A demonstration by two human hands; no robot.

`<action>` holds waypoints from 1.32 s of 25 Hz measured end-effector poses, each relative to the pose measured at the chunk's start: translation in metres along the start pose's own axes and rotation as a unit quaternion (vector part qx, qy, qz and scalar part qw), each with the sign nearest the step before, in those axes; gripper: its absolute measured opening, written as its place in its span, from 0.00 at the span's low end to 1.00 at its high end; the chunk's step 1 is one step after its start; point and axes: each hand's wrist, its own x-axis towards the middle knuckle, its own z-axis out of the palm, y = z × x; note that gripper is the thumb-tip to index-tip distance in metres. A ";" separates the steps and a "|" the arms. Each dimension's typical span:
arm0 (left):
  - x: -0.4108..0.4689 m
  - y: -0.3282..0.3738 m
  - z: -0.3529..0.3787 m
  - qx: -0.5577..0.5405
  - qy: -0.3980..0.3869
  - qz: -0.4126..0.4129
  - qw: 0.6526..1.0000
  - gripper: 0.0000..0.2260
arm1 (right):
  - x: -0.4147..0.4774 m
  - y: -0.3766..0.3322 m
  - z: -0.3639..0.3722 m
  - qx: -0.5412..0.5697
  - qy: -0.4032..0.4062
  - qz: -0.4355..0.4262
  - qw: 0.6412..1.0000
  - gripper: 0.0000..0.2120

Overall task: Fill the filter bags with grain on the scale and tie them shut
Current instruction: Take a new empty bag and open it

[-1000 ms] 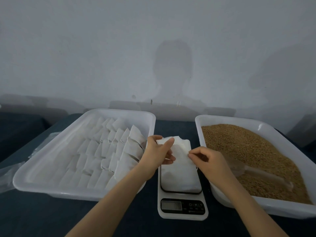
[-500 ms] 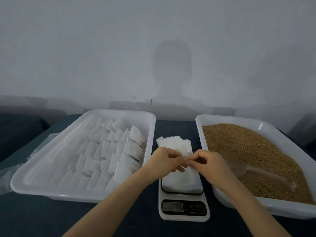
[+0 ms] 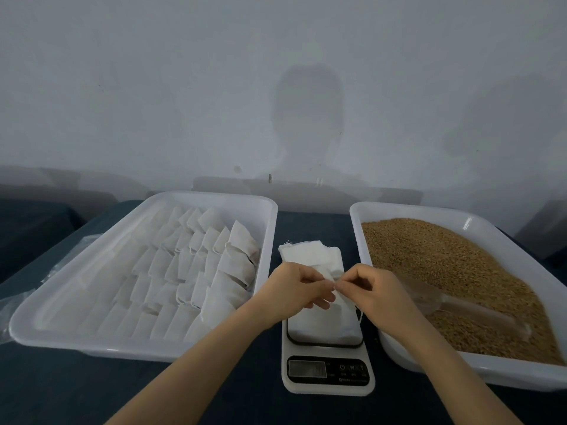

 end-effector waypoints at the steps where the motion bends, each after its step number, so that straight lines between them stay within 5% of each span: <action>1: 0.000 0.000 0.000 0.002 0.001 -0.003 1.000 0.07 | 0.000 0.000 0.000 0.001 0.005 0.003 1.000 0.04; 6: 0.004 -0.002 0.001 0.000 -0.008 -0.027 1.000 0.07 | -0.001 -0.001 0.002 -0.016 0.060 -0.023 0.998 0.05; 13: 0.002 -0.003 0.001 -0.019 0.009 0.013 1.000 0.06 | 0.001 -0.002 0.008 -0.154 -0.010 -0.137 0.979 0.09; 16: 0.000 -0.003 0.001 0.013 -0.003 0.056 0.998 0.06 | 0.000 -0.002 0.004 -0.104 0.017 -0.102 0.989 0.11; 19: 0.005 -0.005 -0.004 0.010 0.151 0.064 0.986 0.02 | -0.002 -0.003 -0.002 0.022 0.064 -0.019 0.998 0.16; 21: 0.009 -0.009 -0.009 -0.054 0.209 0.006 0.976 0.11 | -0.004 -0.003 -0.002 0.056 0.079 0.003 0.995 0.17; 26: 0.012 -0.011 -0.008 -0.081 0.188 0.001 0.979 0.02 | -0.004 -0.004 -0.005 0.069 0.049 0.025 0.996 0.12; 33: 0.011 -0.009 -0.009 -0.045 0.219 0.010 0.975 0.08 | -0.007 -0.008 -0.004 0.149 0.060 0.050 0.986 0.07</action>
